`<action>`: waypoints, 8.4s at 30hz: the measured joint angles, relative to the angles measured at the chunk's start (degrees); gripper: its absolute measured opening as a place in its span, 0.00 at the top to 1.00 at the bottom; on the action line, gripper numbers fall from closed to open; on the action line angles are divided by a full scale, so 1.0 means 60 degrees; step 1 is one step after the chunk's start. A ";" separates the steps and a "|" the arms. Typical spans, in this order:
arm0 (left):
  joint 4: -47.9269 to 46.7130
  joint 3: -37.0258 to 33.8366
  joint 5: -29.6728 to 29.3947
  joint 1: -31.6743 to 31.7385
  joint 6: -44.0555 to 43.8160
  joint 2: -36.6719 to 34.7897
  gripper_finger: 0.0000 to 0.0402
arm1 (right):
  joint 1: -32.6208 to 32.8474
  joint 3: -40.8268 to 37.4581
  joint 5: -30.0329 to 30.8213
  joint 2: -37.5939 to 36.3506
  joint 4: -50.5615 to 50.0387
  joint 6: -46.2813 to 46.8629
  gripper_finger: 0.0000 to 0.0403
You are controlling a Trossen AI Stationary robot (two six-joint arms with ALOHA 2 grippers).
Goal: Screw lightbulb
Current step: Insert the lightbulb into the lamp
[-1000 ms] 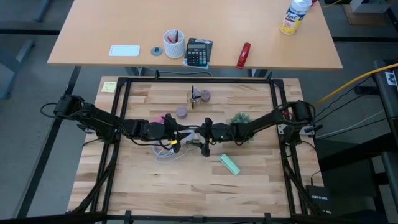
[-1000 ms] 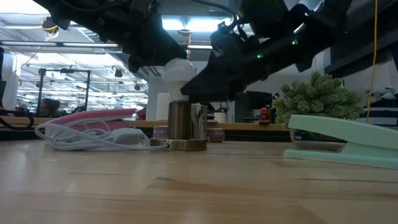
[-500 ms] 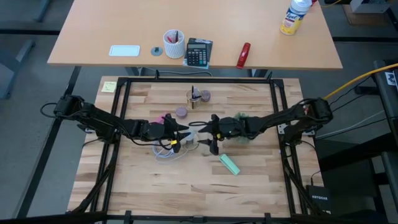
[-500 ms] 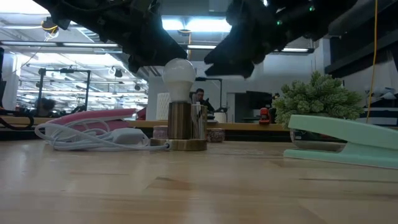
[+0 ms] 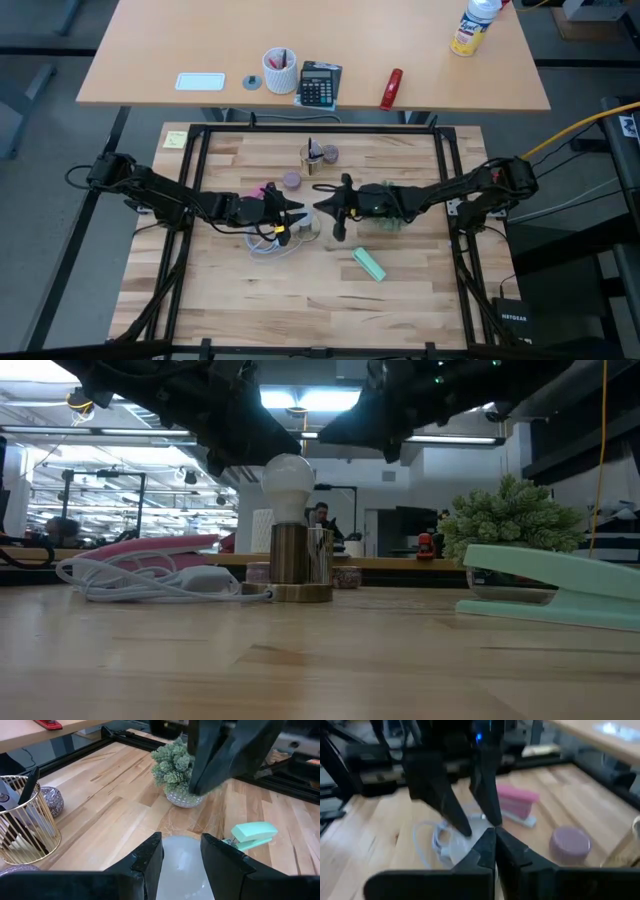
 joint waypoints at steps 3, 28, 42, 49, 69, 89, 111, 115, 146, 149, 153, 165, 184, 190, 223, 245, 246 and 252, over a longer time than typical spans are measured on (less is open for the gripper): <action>0.0002 0.0000 0.0000 0.0000 0.0000 0.0000 0.68 | 0.0000 0.0000 0.0213 0.0000 0.0500 -0.0133 0.96; 0.0226 -0.0007 0.0006 -0.0007 0.0317 0.0004 0.68 | 0.0004 0.0004 0.0153 0.1050 0.2164 -0.0016 0.97; 0.0217 0.0004 0.0004 -0.0007 0.0317 0.0004 0.68 | 0.0004 0.0007 0.0868 0.1056 0.1807 0.0005 0.97; 0.0217 0.0004 0.0000 -0.0005 0.0315 0.0004 0.68 | 0.0001 0.0007 0.1231 0.1056 0.1018 0.0073 0.98; 0.0217 0.0004 -0.0007 -0.0007 0.0317 0.0000 0.68 | 0.0015 0.0004 0.0222 0.1056 0.1576 0.0290 0.97; 0.0216 0.0004 -0.0011 -0.0007 0.0317 -0.0004 0.68 | 0.0000 0.0004 0.0240 0.1585 0.2581 0.0184 0.96; 0.0217 0.0004 -0.0015 -0.0004 0.0317 -0.0004 0.68 | 0.0004 0.0004 0.0253 0.1585 0.2492 0.0180 0.96; 0.0217 0.0005 -0.0015 -0.0004 0.0317 -0.0004 0.68 | 0.0004 0.0004 0.0062 0.1585 0.2993 0.0180 0.96; 0.0264 0.0006 -0.0015 -0.0004 0.0321 0.0000 0.68 | 0.0004 0.0022 -0.0091 0.1880 0.2615 0.0187 0.96; 0.0483 -0.0011 -0.0011 -0.0004 0.0484 0.0011 0.68 | 0.0004 0.0022 -0.0091 0.1880 0.2604 0.0187 0.96; 0.0772 -0.0018 0.0026 -0.0007 0.0790 0.0022 0.68 | 0.0004 0.0022 -0.0089 0.1880 0.2593 0.0187 0.96; 0.0959 -0.0016 -0.0003 -0.0007 0.0820 -0.0024 0.68 | 0.0004 0.0018 -0.0091 0.1880 0.2575 0.0187 0.96; -0.1724 0.0004 0.0282 -0.0029 0.0031 -0.2219 0.69 | 0.0006 0.0007 -0.0091 0.1887 0.2604 0.0187 0.96; -0.2101 0.0007 0.1389 -0.0428 -0.0593 -0.2038 0.80 | 0.0007 0.0007 -0.0091 0.1887 0.2611 0.0187 0.96; -0.1684 0.0007 -0.0307 -0.0772 -0.0794 -0.0441 0.99 | -0.0004 0.0006 -0.0426 0.1887 0.2553 0.0503 0.96; -0.1932 0.0004 -0.1071 -0.0772 -0.1293 -0.0455 1.00 | 0.0000 0.0007 -0.0826 0.1865 0.2390 0.1051 0.96; -0.1949 0.0004 -0.1191 -0.0772 -0.1293 -0.0455 1.00 | 0.0001 0.0007 -0.0839 0.1865 0.2389 0.1051 0.96; -0.1790 -0.0001 -0.1905 -0.0724 -0.1467 -0.0444 0.99 | 0.0040 0.0018 -0.1288 0.1880 0.2425 0.1228 0.96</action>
